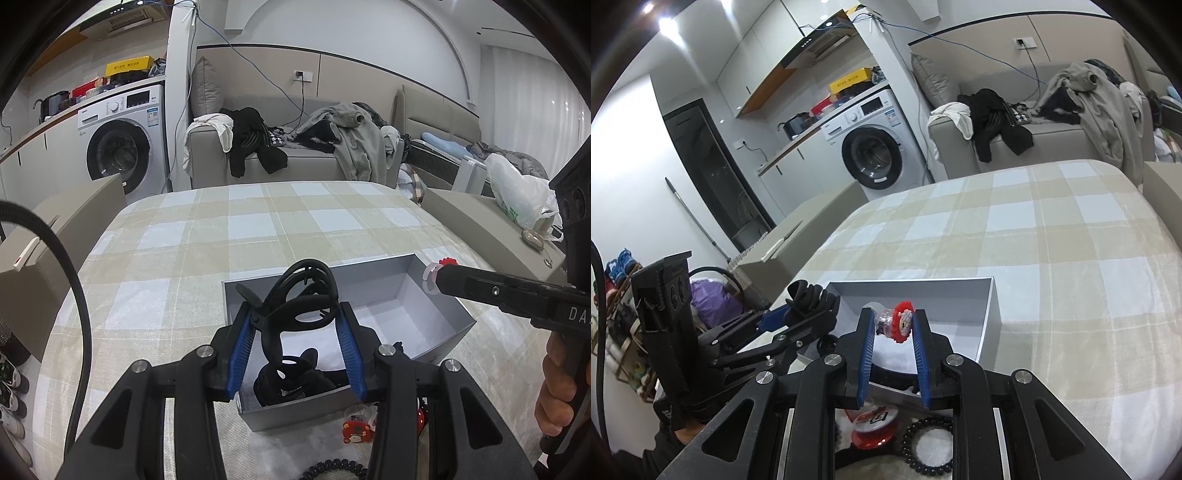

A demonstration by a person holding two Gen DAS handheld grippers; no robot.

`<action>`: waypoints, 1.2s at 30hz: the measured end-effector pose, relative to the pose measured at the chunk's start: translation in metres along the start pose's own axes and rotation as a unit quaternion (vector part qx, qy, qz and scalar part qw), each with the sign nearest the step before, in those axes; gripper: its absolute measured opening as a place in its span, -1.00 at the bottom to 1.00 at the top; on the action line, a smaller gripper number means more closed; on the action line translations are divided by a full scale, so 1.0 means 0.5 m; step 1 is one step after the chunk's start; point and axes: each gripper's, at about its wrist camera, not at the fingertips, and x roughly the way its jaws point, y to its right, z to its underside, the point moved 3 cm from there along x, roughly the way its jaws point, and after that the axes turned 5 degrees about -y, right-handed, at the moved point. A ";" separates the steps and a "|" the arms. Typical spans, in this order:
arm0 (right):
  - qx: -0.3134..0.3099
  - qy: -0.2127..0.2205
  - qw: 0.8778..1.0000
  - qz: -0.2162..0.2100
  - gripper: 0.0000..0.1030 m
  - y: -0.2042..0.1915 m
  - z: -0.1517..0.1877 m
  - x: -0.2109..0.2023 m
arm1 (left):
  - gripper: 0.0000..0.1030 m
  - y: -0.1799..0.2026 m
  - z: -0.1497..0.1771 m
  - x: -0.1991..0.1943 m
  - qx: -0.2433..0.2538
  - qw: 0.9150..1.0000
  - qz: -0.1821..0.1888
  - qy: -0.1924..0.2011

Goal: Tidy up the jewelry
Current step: 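Lower the ring into the grey box and open the right gripper while the left releases the claw clip, then withdraw both grippers from the box toward the remaining hair ties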

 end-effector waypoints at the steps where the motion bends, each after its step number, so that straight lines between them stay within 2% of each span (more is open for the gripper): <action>1: -0.003 -0.001 1.000 0.000 -0.60 -0.002 0.001 0.000 | -0.25 0.000 0.000 0.001 0.000 1.000 0.002 -0.001; 5: -0.008 -0.004 1.000 0.005 -0.58 -0.006 0.004 0.004 | -0.24 0.006 0.001 0.000 0.004 1.000 0.008 -0.004; 7: -0.009 -0.008 1.000 0.008 -0.47 -0.005 0.003 0.006 | -0.20 0.008 0.001 -0.002 0.006 1.000 0.008 -0.003; 9: -0.007 -0.008 1.000 0.008 -0.32 -0.005 0.003 0.005 | -0.05 0.010 0.000 -0.006 0.009 1.000 0.010 0.001; 12: -0.006 -0.005 1.000 0.005 -0.26 -0.003 0.001 -0.004 | 0.17 0.011 -0.002 -0.016 0.008 1.000 0.015 0.008; 14: -0.006 -0.001 1.000 0.005 -0.12 -0.002 -0.001 -0.012 | 0.45 0.010 -0.004 -0.024 0.005 1.000 0.021 0.011; 16: -0.004 0.003 1.000 0.005 0.23 0.001 -0.002 -0.024 | 0.65 0.010 -0.005 -0.036 0.002 0.999 0.029 0.017; 17: -0.005 0.003 1.000 0.007 0.32 0.002 -0.001 -0.030 | 0.74 0.011 -0.005 -0.039 0.001 0.999 0.030 0.017; 18: -0.006 0.003 1.000 0.009 0.49 0.002 0.000 -0.035 | 0.79 0.011 -0.003 -0.045 0.001 0.999 0.032 0.016; 19: -0.008 0.001 1.000 0.012 0.65 0.003 0.001 -0.040 | 0.92 0.012 -0.001 -0.048 0.001 0.999 0.035 0.016; 22: -0.019 -0.011 0.999 0.028 0.94 0.004 0.017 -0.056 | 0.97 0.015 0.010 -0.067 0.002 0.999 0.040 0.017; 30: -0.039 -0.024 0.996 0.081 0.97 0.016 0.088 -0.079 | 0.97 0.014 0.055 -0.087 -0.009 0.999 0.028 0.012; 36: -0.062 -0.048 0.993 0.083 0.97 0.004 0.117 -0.068 | 0.98 0.008 0.099 -0.085 -0.004 1.000 0.006 -0.004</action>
